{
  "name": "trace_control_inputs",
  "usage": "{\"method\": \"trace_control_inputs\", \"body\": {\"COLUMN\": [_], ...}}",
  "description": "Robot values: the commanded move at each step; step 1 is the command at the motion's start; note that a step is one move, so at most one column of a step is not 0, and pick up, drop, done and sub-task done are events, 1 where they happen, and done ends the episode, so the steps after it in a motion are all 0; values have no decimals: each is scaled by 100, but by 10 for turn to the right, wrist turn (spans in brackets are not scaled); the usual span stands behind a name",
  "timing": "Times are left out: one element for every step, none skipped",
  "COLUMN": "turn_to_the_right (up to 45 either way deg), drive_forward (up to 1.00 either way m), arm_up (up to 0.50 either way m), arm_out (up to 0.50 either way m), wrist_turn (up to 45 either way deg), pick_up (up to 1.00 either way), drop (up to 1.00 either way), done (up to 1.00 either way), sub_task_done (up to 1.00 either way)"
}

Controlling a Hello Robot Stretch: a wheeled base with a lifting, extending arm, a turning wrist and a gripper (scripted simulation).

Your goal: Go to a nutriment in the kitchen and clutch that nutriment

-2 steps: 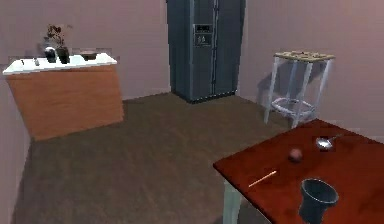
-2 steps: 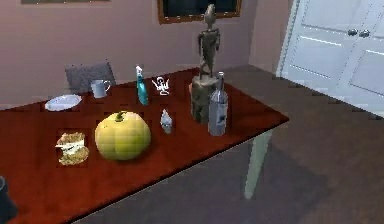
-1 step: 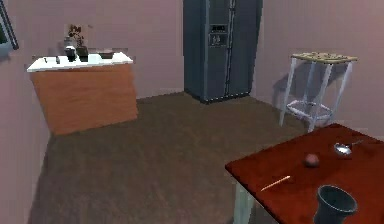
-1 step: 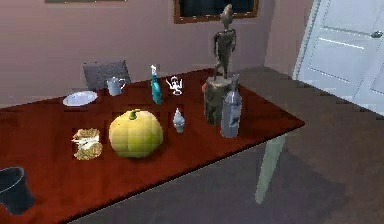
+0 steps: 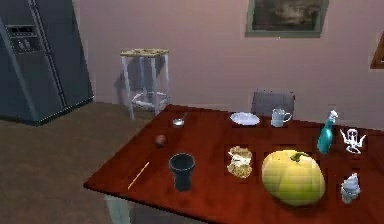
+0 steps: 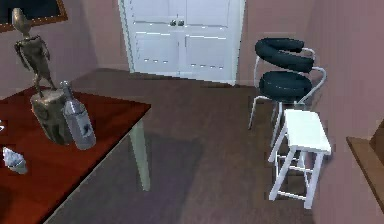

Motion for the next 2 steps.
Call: {"method": "trace_control_inputs", "body": {"turn_to_the_right": [240,0], "drive_forward": [0,35], "arm_up": [0,0], "arm_out": [0,0], "wrist_turn": [0,0], "pick_up": [0,0], "drop": [0,0], "done": [0,0], "sub_task_done": [0,0]}}
